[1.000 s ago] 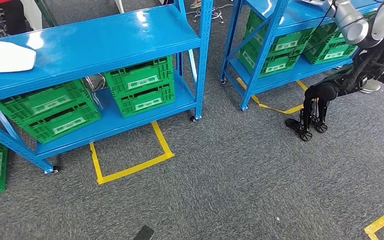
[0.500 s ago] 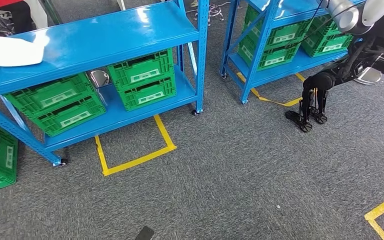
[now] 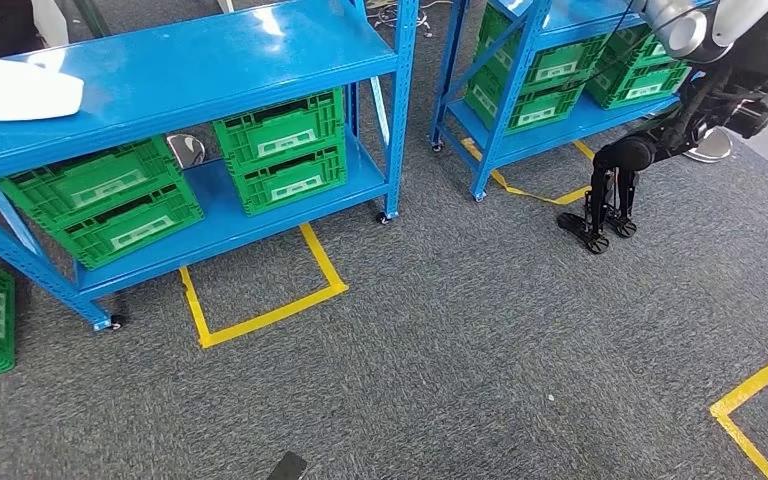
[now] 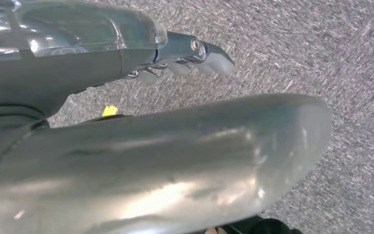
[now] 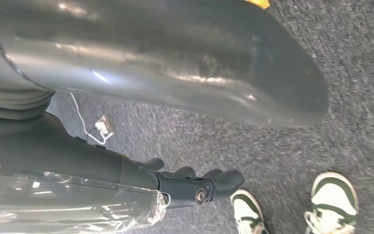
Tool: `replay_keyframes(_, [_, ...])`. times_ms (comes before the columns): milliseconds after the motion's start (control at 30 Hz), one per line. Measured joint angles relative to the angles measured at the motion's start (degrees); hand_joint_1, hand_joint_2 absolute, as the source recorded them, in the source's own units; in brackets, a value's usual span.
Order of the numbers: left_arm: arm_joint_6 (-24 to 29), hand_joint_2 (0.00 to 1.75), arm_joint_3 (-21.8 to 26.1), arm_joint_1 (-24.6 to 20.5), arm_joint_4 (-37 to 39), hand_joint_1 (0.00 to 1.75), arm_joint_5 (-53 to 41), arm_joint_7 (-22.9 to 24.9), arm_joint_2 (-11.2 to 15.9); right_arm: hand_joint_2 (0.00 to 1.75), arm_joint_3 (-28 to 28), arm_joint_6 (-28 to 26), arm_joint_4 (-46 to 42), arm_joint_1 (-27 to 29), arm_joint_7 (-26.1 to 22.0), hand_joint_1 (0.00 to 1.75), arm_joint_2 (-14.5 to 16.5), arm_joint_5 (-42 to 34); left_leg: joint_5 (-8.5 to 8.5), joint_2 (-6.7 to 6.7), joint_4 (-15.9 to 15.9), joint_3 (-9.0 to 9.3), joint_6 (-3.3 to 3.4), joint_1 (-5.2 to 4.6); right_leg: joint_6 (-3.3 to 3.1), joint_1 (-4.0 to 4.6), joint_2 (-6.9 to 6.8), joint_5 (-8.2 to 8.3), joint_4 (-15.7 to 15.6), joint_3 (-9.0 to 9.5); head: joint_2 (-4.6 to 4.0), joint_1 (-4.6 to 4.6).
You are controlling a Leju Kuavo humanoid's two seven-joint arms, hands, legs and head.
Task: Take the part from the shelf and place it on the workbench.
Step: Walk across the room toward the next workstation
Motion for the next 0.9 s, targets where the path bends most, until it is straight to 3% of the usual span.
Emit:
replay_keyframes(67, [0.0, 0.0, 0.0, 0.0, 0.0, 0.0, 0.0, 0.0, -0.1, 0.0, 0.0, 0.0, 0.0, -0.1, 0.0, 0.0, -0.1, 0.0, 0.01, 1.0, 0.0, 0.11, -0.01, -0.36, -1.07, 0.55, -2.1, 3.63, -7.8, 3.95, 0.0, 0.01])
replay_keyframes(133, [0.0, 0.0, 0.0, 0.0, 0.0, 0.0, 0.0, -0.1, -0.2, 0.0, 0.0, 0.0, 0.0, -0.5, 0.0, 0.0, -0.2, 0.1, 0.06, 2.27, 0.0, 0.0, -0.17, -0.65, -2.08, 1.25, -4.16, 4.97, -12.9, 6.09, 0.0, 0.1])
replay_keyframes(200, [0.0, 0.0, 0.0, 0.0, 0.0, 0.0, 0.0, -0.1, -0.2, 0.0, 0.0, 0.0, 0.0, -0.6, 0.0, 0.0, -0.3, 0.1, 0.21, 3.81, -0.1, -0.08, -0.51, -0.74, -2.64, 1.54, -3.61, 5.03, -14.0, 6.0, 0.0, 0.19])
replay_keyframes(233, [0.0, 0.0, 0.0, -0.1, 0.0, 0.0, 0.0, -0.1, -0.3, 0.0, 0.0, 0.0, 0.0, -0.4, 0.0, 0.0, -0.4, 0.1, 0.03, 3.64, -0.1, -0.07, -0.79, -0.7, -2.77, 1.4, -2.97, 5.38, -14.4, 6.01, 0.0, 0.17])
replay_keyframes(267, [0.0, 0.0, 0.0, -0.1, 0.0, 0.0, 0.0, -0.1, -0.3, 0.0, 0.0, 0.0, 0.0, -0.3, 0.0, 0.0, -0.4, 0.1, -0.56, 2.29, 0.4, -0.2, -1.11, -0.58, -2.93, 1.23, -2.29, 5.83, -15.0, 6.08, 0.0, 0.14])
replay_keyframes(333, [0.0, 0.0, 0.0, -0.2, 0.0, 0.0, 0.0, -0.1, -0.3, 0.0, 0.0, 0.0, 0.0, -0.3, 0.0, 0.0, -0.3, 0.2, -3.51, -1.64, 4.4, -1.9, -1.65, -0.3, -3.24, 0.84, -1.02, 6.66, -15.8, 6.15, 0.0, -0.02])
replay_keyframes(367, [0.0, 0.0, 0.0, -0.1, 0.0, 0.0, 0.0, 0.0, -0.2, 0.0, 0.0, 0.1, 0.0, -0.4, 0.0, 0.0, -0.3, 0.2, -5.41, -2.91, 7.9, -3.46, -1.81, -0.19, -3.39, 0.81, -0.28, 6.84, -15.8, 5.96, 0.0, -0.1])
replay_keyframes(400, [0.0, 0.0, 0.0, 0.0, 0.0, 0.0, 0.0, 0.1, -0.2, 0.0, 0.0, 0.1, 0.0, -0.4, 0.0, 0.0, -0.3, 0.2, -6.94, -3.12, 11.5, -5.12, -1.93, -0.16, -3.46, 0.79, 0.46, 6.92, -15.7, 5.73, 0.0, -0.15])
replay_keyframes(433, [0.1, 0.0, 0.0, 0.0, 0.0, 0.0, 0.0, 0.1, -0.2, 0.0, 0.0, 0.2, 0.0, -0.3, 0.0, 0.0, -0.2, 0.2, -7.55, -3.0, 14.0, -6.3, -2.05, -0.12, -3.44, 0.78, 1.19, 6.95, -15.5, 5.56, 0.0, -0.17])
replay_keyframes(467, [0.1, 0.0, 0.0, 0.0, 0.0, 0.0, 0.0, 0.2, -0.1, 0.0, 0.0, 0.2, 0.0, -0.2, 0.0, 0.0, -0.2, 0.2, -7.04, -2.87, 14.6, -6.66, -2.19, -0.05, -3.36, 0.73, 1.92, 6.93, -15.2, 5.43, 0.0, -0.17])
replay_keyframes(533, [0.1, 0.0, 0.0, 0.0, 0.0, 0.0, 0.0, 0.2, -0.1, 0.0, 0.0, 0.2, 0.0, -0.1, 0.0, 0.0, -0.2, 0.2, -3.2, -3.53, 10.0, -4.39, -2.47, 0.33, -2.98, 0.55, 3.38, 6.67, -14.5, 5.27, 0.0, -0.17])
replay_keyframes(567, [0.1, 0.0, 0.0, 0.0, 0.0, 0.0, 0.0, 0.3, 0.0, 0.0, 0.0, 0.2, 0.0, -0.1, 0.0, 0.0, -0.2, 0.2, -1.6, -5.19, 6.8, -2.8, -2.57, 0.64, -2.64, 0.48, 4.06, 6.42, -14.0, 5.06, -0.01, -0.18])
replay_keyframes(633, [0.2, 0.0, 0.0, 0.0, 0.0, 0.0, 0.0, 0.4, 0.0, 0.0, 0.0, 0.3, 0.0, -0.3, 0.0, 0.0, -0.1, 0.2, -0.46, -7.89, 2.4, -0.73, -2.39, 1.09, -1.87, 0.31, 5.45, 6.0, -12.7, 4.17, -0.01, -0.13])
replay_keyframes(667, [0.3, 0.0, 0.0, 0.0, 0.0, 0.0, 0.0, 0.4, 0.0, 0.0, 0.0, 0.3, 0.0, -0.4, 0.0, 0.0, -0.1, 0.3, -0.84, -8.34, 1.9, -0.53, -2.08, 1.09, -1.49, 0.2, 6.18, 6.0, -12.4, 3.67, -0.01, -0.09])
replay_keyframes(733, [0.5, 0.0, 0.0, 0.1, 0.0, 0.0, 0.0, 0.5, 0.1, 0.0, 0.0, 0.3, 0.0, -0.3, 0.0, 0.0, 0.0, 0.2, -0.81, -6.83, 1.6, -0.48, -1.34, 0.99, -0.89, -0.05, 7.42, 6.16, -12.2, 3.04, 0.0, -0.02])
replay_keyframes(800, [0.8, 0.0, 0.0, 0.1, 0.0, 0.0, 0.0, 0.5, 0.1, 0.0, 0.0, 0.3, 0.1, -0.3, 0.0, 0.0, 0.0, 0.3, -0.68, -5.12, 1.4, -0.36, -0.73, 1.06, -0.33, 0.01, 5.65, 4.94, -10.4, 1.98, -0.01, 0.29])
replay_keyframes(867, [1.1, 0.0, 0.0, 0.2, 0.0, 0.0, 0.0, 0.7, 0.2, 0.0, 0.0, 0.5, 0.1, -0.6, 0.0, 0.0, 0.1, 0.5, -0.74, -3.26, 1.4, -0.32, -0.36, 0.95, 0.26, 0.04, 2.1, 1.63, -4.4, -0.92, -0.01, 0.79])
replay_keyframes(900, [1.2, 0.0, 0.0, 0.3, 0.0, 0.0, 0.0, 0.7, 0.2, 0.0, 0.0, 0.6, 0.1, -0.7, 0.0, 0.0, 0.2, 0.6, -0.8, -2.32, 1.4, -0.35, -0.27, 0.84, 0.51, -0.05, 1.05, -0.11, -0.5, -2.73, 0.0, 0.94])
